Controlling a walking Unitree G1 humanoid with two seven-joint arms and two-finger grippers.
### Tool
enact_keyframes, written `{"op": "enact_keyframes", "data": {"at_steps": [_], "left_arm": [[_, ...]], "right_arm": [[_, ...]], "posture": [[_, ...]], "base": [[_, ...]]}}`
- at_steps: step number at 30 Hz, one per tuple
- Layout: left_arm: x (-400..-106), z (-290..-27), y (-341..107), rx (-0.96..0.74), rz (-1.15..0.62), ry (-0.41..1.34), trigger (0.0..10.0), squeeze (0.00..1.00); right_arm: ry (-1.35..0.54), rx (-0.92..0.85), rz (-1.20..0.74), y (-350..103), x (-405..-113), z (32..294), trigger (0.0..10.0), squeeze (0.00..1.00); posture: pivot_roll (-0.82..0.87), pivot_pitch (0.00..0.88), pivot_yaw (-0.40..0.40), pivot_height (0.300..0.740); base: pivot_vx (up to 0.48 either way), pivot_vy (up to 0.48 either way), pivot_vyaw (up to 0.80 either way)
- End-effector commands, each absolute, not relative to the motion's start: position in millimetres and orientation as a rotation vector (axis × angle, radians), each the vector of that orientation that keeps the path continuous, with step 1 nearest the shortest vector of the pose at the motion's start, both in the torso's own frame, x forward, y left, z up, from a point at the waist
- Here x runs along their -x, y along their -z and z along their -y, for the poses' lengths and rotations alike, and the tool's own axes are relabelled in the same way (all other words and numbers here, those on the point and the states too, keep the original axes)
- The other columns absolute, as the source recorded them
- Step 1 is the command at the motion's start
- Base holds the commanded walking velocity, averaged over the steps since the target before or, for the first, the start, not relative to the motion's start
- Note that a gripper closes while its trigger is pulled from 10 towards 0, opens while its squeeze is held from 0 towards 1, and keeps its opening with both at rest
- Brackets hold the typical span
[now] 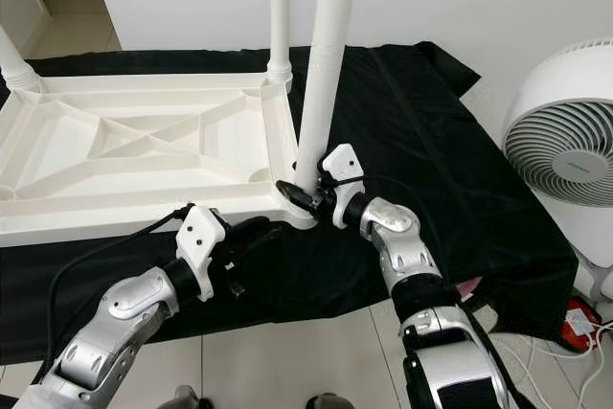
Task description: Building children table
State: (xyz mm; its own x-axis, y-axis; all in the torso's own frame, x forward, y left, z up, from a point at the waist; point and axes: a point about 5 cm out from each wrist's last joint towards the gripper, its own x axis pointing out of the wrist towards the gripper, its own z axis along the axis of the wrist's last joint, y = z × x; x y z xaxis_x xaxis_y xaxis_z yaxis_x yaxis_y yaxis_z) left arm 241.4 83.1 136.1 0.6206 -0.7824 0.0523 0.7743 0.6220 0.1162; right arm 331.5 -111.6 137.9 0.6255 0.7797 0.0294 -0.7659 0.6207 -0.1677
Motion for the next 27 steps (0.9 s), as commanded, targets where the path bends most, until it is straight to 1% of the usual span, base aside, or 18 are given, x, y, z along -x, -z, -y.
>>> {"op": "enact_keyframes", "data": {"at_steps": [1,2,3,5,6,9,11,13,14,16,17,19,22,23,25,26,27], "left_arm": [[-239.1,-80.2,-134.1,-0.080,0.088,0.963,10.0,0.00],[-239.1,-80.2,-134.1,-0.080,0.088,0.963,10.0,0.00],[-239.5,-79.9,-134.2,-0.079,0.088,0.962,10.0,0.00],[-239.1,-78.8,-133.9,-0.078,0.087,0.961,10.0,0.00],[-239.1,-78.8,-133.9,-0.078,0.087,0.961,10.0,0.00],[-236.7,-77.4,-132.8,-0.066,0.078,0.967,10.0,0.00],[-236.7,-77.4,-132.8,-0.066,0.078,0.967,10.0,0.00],[-235.7,-76.1,-131.9,-0.063,0.075,0.972,10.0,0.00],[-235.7,-76.1,-131.9,-0.063,0.075,0.972,10.0,0.00],[-236.0,-75.6,-132.6,-0.063,0.076,0.975,10.0,0.00],[-236.0,-75.6,-132.6,-0.063,0.076,0.975,10.0,0.00],[-237.0,-77.2,-133.6,-0.060,0.076,0.972,10.0,0.00],[-237.2,-77.7,-133.8,-0.059,0.076,0.970,10.0,0.00],[-236.7,-77.9,-133.4,-0.058,0.072,0.976,10.0,0.00],[-236.3,-78.1,-132.8,-0.059,0.068,0.981,10.0,0.00],[-235.8,-77.9,-132.2,-0.059,0.065,0.986,10.0,0.00],[-235.5,-77.9,-131.9,-0.060,0.063,0.988,10.0,0.00]], "right_arm": [[-0.874,0.103,0.033,-122.0,-323.4,99.3,0.0,0.00],[-0.874,0.103,0.033,-122.0,-323.4,99.3,0.0,0.00],[-0.813,0.073,0.022,-120.2,-323.6,97.5,0.0,0.00],[-0.634,-0.045,-0.041,-115.5,-324.3,96.4,0.0,0.00],[-0.634,-0.045,-0.041,-115.5,-324.3,96.4,0.0,0.00],[-0.462,-0.076,-0.044,-117.4,-318.7,94.7,0.0,0.00],[-0.462,-0.076,-0.044,-117.4,-318.7,94.7,0.0,0.00],[-0.286,-0.057,-0.031,-122.4,-313.9,96.0,0.0,0.00],[-0.286,-0.057,-0.031,-122.4,-313.9,96.0,0.0,0.00],[-0.188,-0.117,-0.025,-128.6,-308.5,91.4,0.0,0.00],[-0.188,-0.117,-0.025,-128.6,-308.5,91.4,0.0,0.00],[-0.218,-0.131,-0.011,-134.2,-304.0,83.2,0.0,0.00],[-0.227,-0.131,-0.007,-135.8,-302.9,81.9,0.0,0.00],[-0.248,-0.121,0.000,-137.5,-302.7,81.1,10.0,0.00],[-0.264,-0.119,0.003,-139.2,-302.1,80.5,10.0,0.00],[-0.272,-0.122,0.006,-140.0,-301.8,81.5,10.0,1.00],[-0.279,-0.117,0.007,-141.0,-301.3,82.3,10.0,1.00]], "posture": [[0.02,0.059,-0.026,0.740],[0.02,0.059,-0.026,0.740],[0.02,0.058,-0.027,0.740],[0.01,0.057,-0.029,0.740],[0.01,0.057,-0.029,0.740],[0.01,0.055,-0.030,0.740],[0.01,0.055,-0.030,0.740],[0.00,0.053,-0.038,0.740],[0.00,0.053,-0.038,0.740],[0.01,0.061,-0.036,0.740],[0.01,0.061,-0.036,0.740],[0.00,0.064,-0.023,0.740],[0.00,0.064,-0.023,0.740],[-0.01,0.064,-0.018,0.740],[-0.01,0.064,-0.018,0.740],[-0.01,0.063,-0.017,0.740],[-0.01,0.063,-0.017,0.740]], "base": [[0.000,0.000,0.00],[0.000,0.000,0.00],[0.000,0.000,0.00],[0.000,0.000,0.00],[0.000,0.000,0.00],[0.000,0.000,0.00],[0.000,0.000,0.00],[0.000,0.000,0.00],[0.000,0.000,0.00],[0.000,0.000,0.00],[0.000,0.000,0.00],[0.000,0.000,0.00],[0.000,0.000,0.00],[0.000,0.000,0.00],[0.000,0.000,0.00],[0.000,0.000,0.00],[0.000,0.000,0.00]]}}
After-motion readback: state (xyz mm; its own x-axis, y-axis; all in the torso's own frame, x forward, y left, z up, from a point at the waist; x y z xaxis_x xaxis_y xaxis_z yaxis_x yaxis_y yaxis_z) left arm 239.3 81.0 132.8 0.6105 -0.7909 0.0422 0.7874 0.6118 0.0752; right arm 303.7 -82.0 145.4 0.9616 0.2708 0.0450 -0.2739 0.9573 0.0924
